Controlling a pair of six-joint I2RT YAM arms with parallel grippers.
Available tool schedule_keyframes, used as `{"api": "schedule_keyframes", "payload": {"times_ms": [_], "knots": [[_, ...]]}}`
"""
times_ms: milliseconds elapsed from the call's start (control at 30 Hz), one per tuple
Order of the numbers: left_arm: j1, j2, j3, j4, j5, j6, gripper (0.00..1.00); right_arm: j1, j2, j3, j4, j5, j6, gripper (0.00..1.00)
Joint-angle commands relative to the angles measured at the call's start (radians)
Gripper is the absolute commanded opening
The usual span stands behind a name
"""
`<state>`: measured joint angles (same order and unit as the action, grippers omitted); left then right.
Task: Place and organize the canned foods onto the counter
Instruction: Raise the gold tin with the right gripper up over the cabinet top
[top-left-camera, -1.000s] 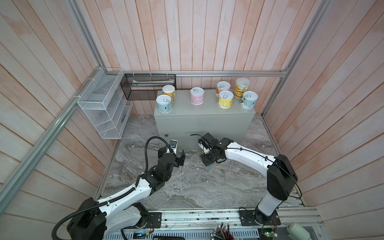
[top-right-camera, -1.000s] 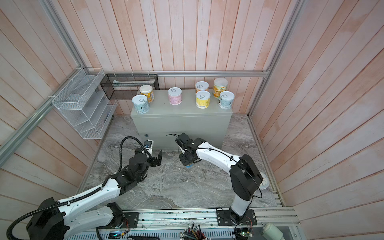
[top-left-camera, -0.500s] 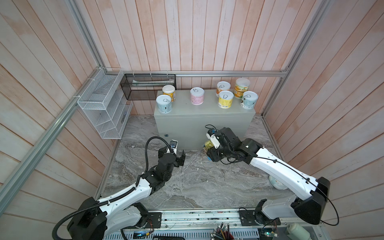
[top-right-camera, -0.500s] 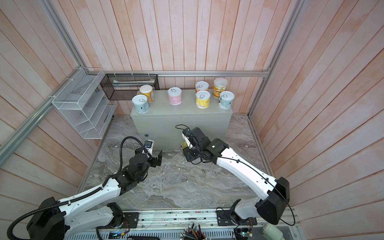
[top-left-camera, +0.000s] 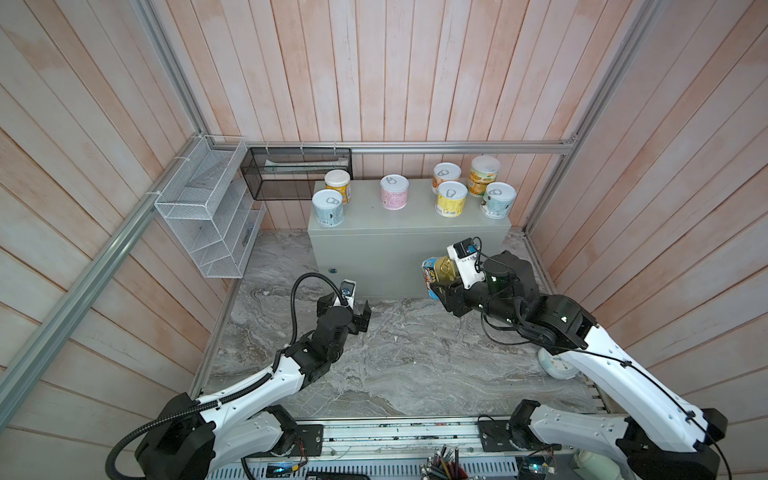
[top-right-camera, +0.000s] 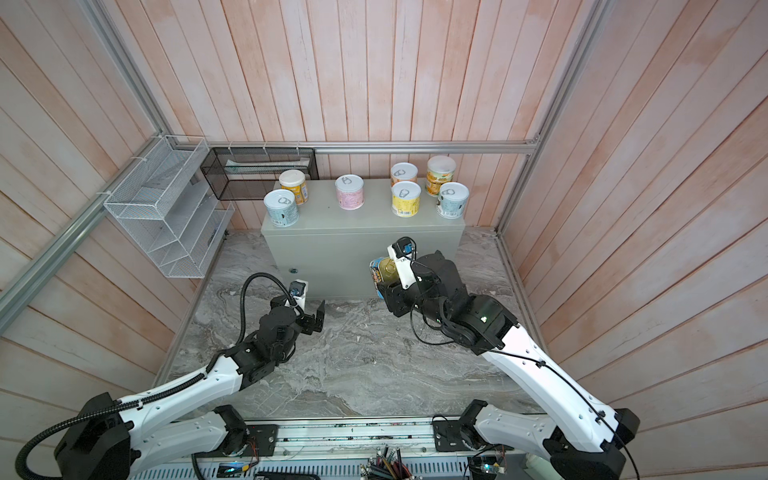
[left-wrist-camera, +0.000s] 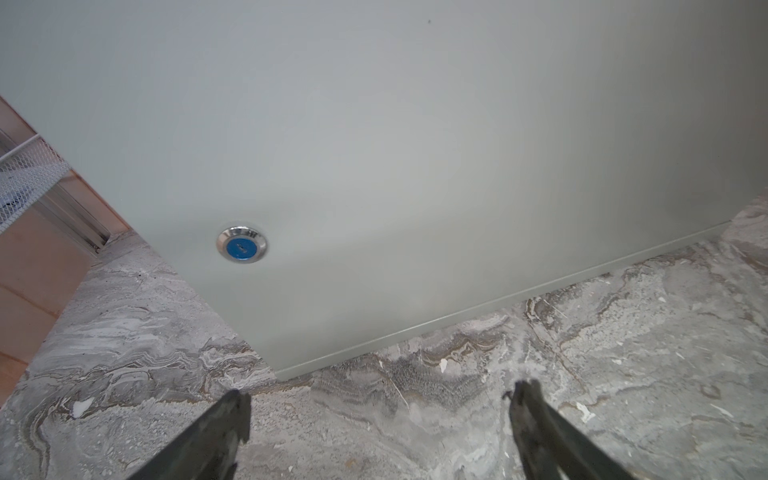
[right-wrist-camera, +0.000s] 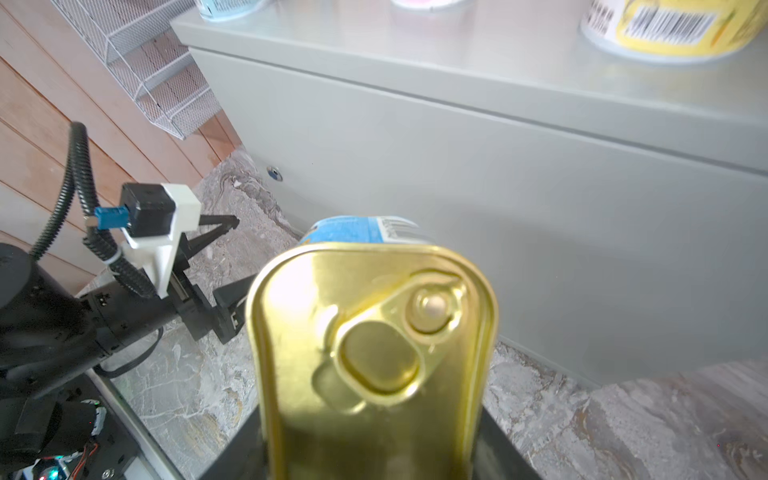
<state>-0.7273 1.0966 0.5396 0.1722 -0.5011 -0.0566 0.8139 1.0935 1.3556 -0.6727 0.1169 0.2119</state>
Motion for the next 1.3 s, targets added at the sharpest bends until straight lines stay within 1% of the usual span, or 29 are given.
{"api": "schedule_keyframes", "payload": {"times_ms": [0, 300, 400, 500, 600, 733, 767, 800, 833, 867, 933, 1000, 1100, 1267], "knots": [[0.003, 0.008, 0.023, 0.008, 0.004, -0.014, 1.0, 0.005, 0.03, 0.092, 0.05, 0.037, -0.039, 0.45], [0.003, 0.016, 0.021, 0.011, 0.003, -0.012, 1.0, 0.005, 0.162, 0.281, 0.027, 0.058, -0.105, 0.45], [0.003, 0.021, 0.023, 0.011, -0.003, -0.008, 1.0, 0.003, 0.236, 0.385, -0.004, 0.087, -0.135, 0.46], [0.003, 0.021, 0.025, 0.007, -0.004, -0.008, 1.0, -0.001, 0.329, 0.523, -0.065, 0.106, -0.169, 0.47], [0.003, 0.017, 0.024, 0.006, -0.007, -0.005, 1.0, -0.015, 0.453, 0.708, -0.169, 0.108, -0.196, 0.48], [0.003, 0.015, 0.023, 0.006, -0.01, -0.006, 1.0, -0.05, 0.65, 1.022, -0.374, 0.073, -0.209, 0.49], [0.003, 0.016, 0.023, 0.007, -0.01, -0.006, 1.0, -0.06, 0.683, 1.079, -0.401, 0.07, -0.204, 0.49], [0.003, 0.017, 0.022, 0.009, -0.009, -0.006, 1.0, -0.072, 0.681, 1.066, -0.384, 0.059, -0.192, 0.49], [0.004, 0.019, 0.02, 0.01, -0.007, -0.006, 1.0, -0.092, 0.678, 1.052, -0.368, 0.017, -0.189, 0.5], [0.003, 0.022, 0.021, 0.012, -0.005, -0.006, 1.0, -0.112, 0.687, 1.071, -0.372, 0.0, -0.177, 0.5], [0.003, 0.032, 0.02, 0.017, -0.005, -0.006, 1.0, -0.138, 0.715, 1.134, -0.396, 0.0, -0.155, 0.5], [0.003, 0.047, 0.024, 0.018, -0.005, -0.006, 1.0, -0.144, 0.73, 1.162, -0.399, -0.004, -0.163, 0.5], [0.004, 0.066, 0.032, 0.012, -0.005, -0.004, 1.0, -0.143, 0.732, 1.134, -0.373, -0.024, -0.176, 0.5], [0.003, 0.079, 0.036, 0.011, -0.013, 0.0, 1.0, -0.143, 0.76, 1.109, -0.365, 0.012, -0.206, 0.5]]}}
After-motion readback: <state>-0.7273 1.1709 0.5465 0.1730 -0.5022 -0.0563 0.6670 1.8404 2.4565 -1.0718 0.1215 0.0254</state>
